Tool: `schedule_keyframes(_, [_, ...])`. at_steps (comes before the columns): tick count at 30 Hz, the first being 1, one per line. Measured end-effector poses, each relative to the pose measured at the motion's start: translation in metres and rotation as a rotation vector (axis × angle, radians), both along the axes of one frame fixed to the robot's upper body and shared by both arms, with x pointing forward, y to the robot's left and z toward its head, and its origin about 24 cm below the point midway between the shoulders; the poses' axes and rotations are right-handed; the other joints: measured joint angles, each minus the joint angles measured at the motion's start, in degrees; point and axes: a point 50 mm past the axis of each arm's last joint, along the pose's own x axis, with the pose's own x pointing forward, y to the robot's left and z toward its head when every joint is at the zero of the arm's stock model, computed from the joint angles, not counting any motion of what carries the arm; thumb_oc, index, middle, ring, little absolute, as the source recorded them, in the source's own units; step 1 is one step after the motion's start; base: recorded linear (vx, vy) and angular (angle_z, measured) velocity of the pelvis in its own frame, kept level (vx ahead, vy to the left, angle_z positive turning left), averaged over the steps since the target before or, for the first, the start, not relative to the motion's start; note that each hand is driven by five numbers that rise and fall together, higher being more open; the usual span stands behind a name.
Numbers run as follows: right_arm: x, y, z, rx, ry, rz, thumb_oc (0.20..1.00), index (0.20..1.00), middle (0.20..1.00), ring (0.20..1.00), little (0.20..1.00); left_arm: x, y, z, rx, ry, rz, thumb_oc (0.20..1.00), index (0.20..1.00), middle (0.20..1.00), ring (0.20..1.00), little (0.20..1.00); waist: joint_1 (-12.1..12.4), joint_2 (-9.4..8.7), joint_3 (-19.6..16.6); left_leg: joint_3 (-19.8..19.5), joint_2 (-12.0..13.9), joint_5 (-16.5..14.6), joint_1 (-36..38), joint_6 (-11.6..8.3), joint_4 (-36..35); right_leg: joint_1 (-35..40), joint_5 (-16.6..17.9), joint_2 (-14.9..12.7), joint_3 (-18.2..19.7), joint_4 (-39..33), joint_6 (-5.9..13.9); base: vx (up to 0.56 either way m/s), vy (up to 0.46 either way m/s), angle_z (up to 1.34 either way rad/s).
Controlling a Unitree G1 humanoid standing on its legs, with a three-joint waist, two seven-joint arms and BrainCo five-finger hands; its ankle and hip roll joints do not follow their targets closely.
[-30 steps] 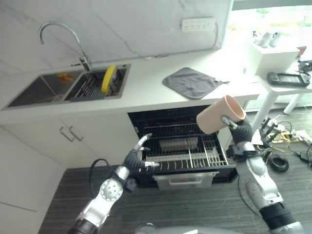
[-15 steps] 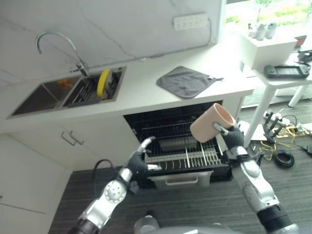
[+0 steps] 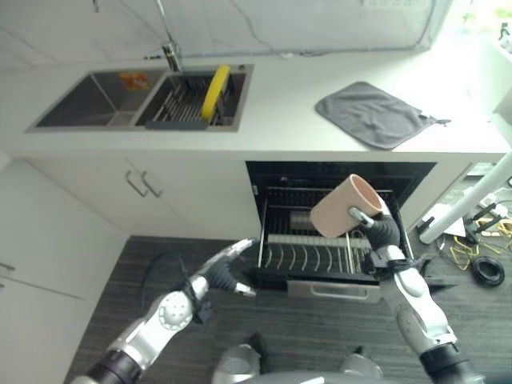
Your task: Place the dishes in the dishwasher.
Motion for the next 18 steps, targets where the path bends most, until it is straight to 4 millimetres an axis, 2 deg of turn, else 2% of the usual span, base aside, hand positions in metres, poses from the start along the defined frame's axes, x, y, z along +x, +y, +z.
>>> schedule_keyframes(2, [0.001, -0.01, 0.004, -0.028, -0.017, -0.024, 0.2, 0.2, 0.2, 0.2, 0.2, -0.005, -0.016, 0.0, -0.069, 0.0, -0.014, 1.0, 1.0, 1.0, 1.0, 1.0, -0.4, 2.65, -0.1, -0.7, 2.1, 2.8, 0.3, -0.95, -2.5, 0.4, 1.1, 3.0, -0.8, -1.8, -1.23, 0.06, -0.044, -0.04])
schedule_keyframes(4, [0.003, -0.021, 0.009, -0.061, -0.029, -0.056, 0.2, 0.2, 0.2, 0.2, 0.2, -0.007, -0.027, 0.002, -0.109, -0.01, -0.035, 1.0, 1.0, 1.0, 1.0, 1.0, -1.3, 4.41, -0.2, -0.5, 2.4, 3.8, 2.0, -1.64, -5.0, 2.0, 1.8, 4.4, -1.2, -4.2, -1.54, 0.04, 0.006, -0.03])
schedule_keyframes(5, [0.003, -0.023, 0.01, -0.062, -0.03, -0.068, 0.2, 0.2, 0.2, 0.2, 0.2, -0.007, -0.028, 0.004, -0.115, -0.019, -0.044, 1.0, 1.0, 1.0, 1.0, 1.0, -1.5, 4.75, -0.2, -0.5, 2.4, 3.9, 2.3, -1.67, -5.2, 2.2, 1.8, 4.5, -1.2, -4.4, -1.53, 0.04, 0.026, 0.04])
schedule_keyframes(8, [0.003, -0.022, 0.01, -0.061, -0.027, -0.073, 0.2, 0.2, 0.2, 0.2, 0.2, -0.001, -0.031, 0.01, -0.117, -0.043, -0.071, 1.0, 1.0, 1.0, 1.0, 1.0, -2.6, 4.83, -0.2, -0.3, 2.1, 3.9, 2.7, -1.68, -5.6, 2.6, 1.7, 4.3, -1.7, -4.5, -1.35, 0.08, 0.068, 0.01])
schedule_keyframes(13, [0.003, -0.022, 0.01, -0.092, -0.012, -0.062, 0.2, 0.2, 0.2, 0.2, 0.2, 0.0, -0.033, 0.025, -0.098, -0.085, -0.159, 1.0, 1.0, 1.0, 1.0, 1.0, -2.9, 4.77, -0.2, 0.9, 0.7, 3.4, 4.6, -1.2, -5.9, 3.4, 1.3, 2.7, -0.6, -4.2, -0.51, 0.07, 0.026, -0.08])
schedule_keyframes(18, [0.006, -0.039, 0.014, -0.272, 0.02, -0.036, 0.2, 0.2, 0.2, 0.2, 0.2, 0.007, -0.026, 0.033, 0.035, -0.137, -0.211, 1.0, 1.0, 1.0, 1.0, 1.0, -2.6, 4.79, -0.2, 0.9, 0.3, 2.9, 3.4, -1.16, -5.1, 1.4, 0.3, 1.5, -0.3, -1.2, 0.2, -0.02, -0.019, 0.01])
